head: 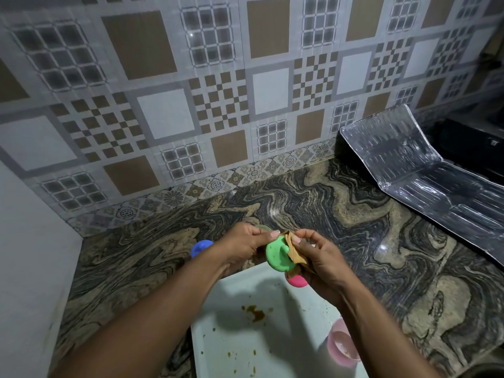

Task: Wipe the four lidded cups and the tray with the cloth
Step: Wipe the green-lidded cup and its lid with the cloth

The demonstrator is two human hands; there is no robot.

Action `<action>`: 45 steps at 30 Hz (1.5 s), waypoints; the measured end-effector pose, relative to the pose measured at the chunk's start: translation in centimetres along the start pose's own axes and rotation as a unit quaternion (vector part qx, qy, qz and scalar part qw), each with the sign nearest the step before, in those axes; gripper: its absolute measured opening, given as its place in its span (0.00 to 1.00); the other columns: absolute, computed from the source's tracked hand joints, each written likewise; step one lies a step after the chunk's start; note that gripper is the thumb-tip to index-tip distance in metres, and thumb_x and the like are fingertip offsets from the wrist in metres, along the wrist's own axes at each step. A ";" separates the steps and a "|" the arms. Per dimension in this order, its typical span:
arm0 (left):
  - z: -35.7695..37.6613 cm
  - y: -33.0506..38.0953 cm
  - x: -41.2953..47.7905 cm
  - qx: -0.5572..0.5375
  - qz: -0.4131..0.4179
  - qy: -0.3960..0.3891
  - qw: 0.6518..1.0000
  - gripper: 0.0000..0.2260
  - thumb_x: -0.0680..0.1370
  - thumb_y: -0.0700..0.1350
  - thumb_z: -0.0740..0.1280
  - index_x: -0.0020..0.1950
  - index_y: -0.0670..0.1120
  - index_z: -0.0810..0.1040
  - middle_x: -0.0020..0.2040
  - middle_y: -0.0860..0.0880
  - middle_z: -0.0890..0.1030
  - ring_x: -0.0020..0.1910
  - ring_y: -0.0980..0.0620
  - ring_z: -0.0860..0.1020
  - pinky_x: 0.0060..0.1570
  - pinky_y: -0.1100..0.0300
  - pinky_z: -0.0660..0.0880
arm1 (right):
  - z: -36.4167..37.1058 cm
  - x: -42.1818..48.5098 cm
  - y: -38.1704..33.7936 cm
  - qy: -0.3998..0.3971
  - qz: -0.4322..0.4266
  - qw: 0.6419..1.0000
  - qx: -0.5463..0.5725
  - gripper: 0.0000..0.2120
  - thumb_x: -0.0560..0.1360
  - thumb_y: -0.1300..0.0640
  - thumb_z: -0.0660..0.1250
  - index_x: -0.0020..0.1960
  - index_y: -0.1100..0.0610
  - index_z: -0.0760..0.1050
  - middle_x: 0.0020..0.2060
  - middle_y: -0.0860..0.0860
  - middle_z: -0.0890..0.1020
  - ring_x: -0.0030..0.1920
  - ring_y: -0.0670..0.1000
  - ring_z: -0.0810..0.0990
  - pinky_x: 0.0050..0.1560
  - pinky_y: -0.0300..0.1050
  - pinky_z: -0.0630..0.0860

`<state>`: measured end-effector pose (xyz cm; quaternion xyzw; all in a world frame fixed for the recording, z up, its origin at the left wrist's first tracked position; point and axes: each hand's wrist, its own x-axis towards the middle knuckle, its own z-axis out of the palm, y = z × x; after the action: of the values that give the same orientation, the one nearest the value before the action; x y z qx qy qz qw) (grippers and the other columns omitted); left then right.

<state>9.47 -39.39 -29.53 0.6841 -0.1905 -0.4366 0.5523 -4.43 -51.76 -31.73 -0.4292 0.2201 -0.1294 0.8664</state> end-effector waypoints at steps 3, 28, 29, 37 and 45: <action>-0.6 -0.1 -0.7 0.028 -0.041 -0.059 0.997 0.19 0.76 0.49 0.73 0.54 0.33 0.83 0.54 0.32 0.83 0.54 0.36 0.82 0.60 0.46 0.78 | -0.5 0.0 0.0 -0.010 0.016 0.999 -0.034 0.13 0.70 0.59 0.73 0.52 0.56 0.74 0.38 0.58 0.83 0.32 0.53 0.79 0.36 0.47 0.75; 2.2 0.6 2.0 0.146 0.047 0.294 0.943 0.24 0.80 0.55 0.67 0.35 0.36 0.80 0.31 0.44 0.78 0.34 0.48 0.75 0.36 0.55 0.68 | 2.2 0.7 1.3 0.048 -0.111 0.991 -0.059 0.05 0.79 0.62 0.66 0.52 0.61 0.70 0.38 0.62 0.79 0.32 0.55 0.78 0.28 0.47 0.77; 2.4 0.2 2.1 0.124 0.046 0.316 0.939 0.23 0.80 0.55 0.67 0.41 0.34 0.82 0.34 0.42 0.80 0.35 0.47 0.77 0.37 0.55 0.70 | 2.3 0.5 2.3 0.074 -0.133 0.985 -0.082 0.06 0.79 0.60 0.67 0.53 0.60 0.71 0.40 0.64 0.79 0.35 0.56 0.78 0.30 0.48 0.77; 1.3 1.0 0.5 0.097 -0.074 0.137 0.983 0.27 0.78 0.65 0.64 0.51 0.39 0.81 0.40 0.42 0.81 0.35 0.44 0.78 0.28 0.58 0.72 | 0.8 0.7 -0.9 -0.060 -0.010 0.988 -0.139 0.03 0.80 0.62 0.65 0.50 0.61 0.71 0.34 0.59 0.78 0.29 0.52 0.75 0.27 0.44 0.75; 5.1 1.3 0.9 0.013 -0.041 0.379 0.925 0.23 0.83 0.57 0.59 0.49 0.38 0.79 0.47 0.40 0.83 0.45 0.41 0.80 0.40 0.53 0.72 | 3.6 0.8 2.9 0.162 -0.142 0.973 -0.085 0.06 0.81 0.59 0.65 0.53 0.62 0.70 0.39 0.61 0.80 0.32 0.54 0.77 0.27 0.46 0.75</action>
<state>6.17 -43.45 -28.75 0.8130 0.0554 -0.1650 0.5557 -1.86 -47.90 -32.36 -0.5015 0.3041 -0.2999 0.7524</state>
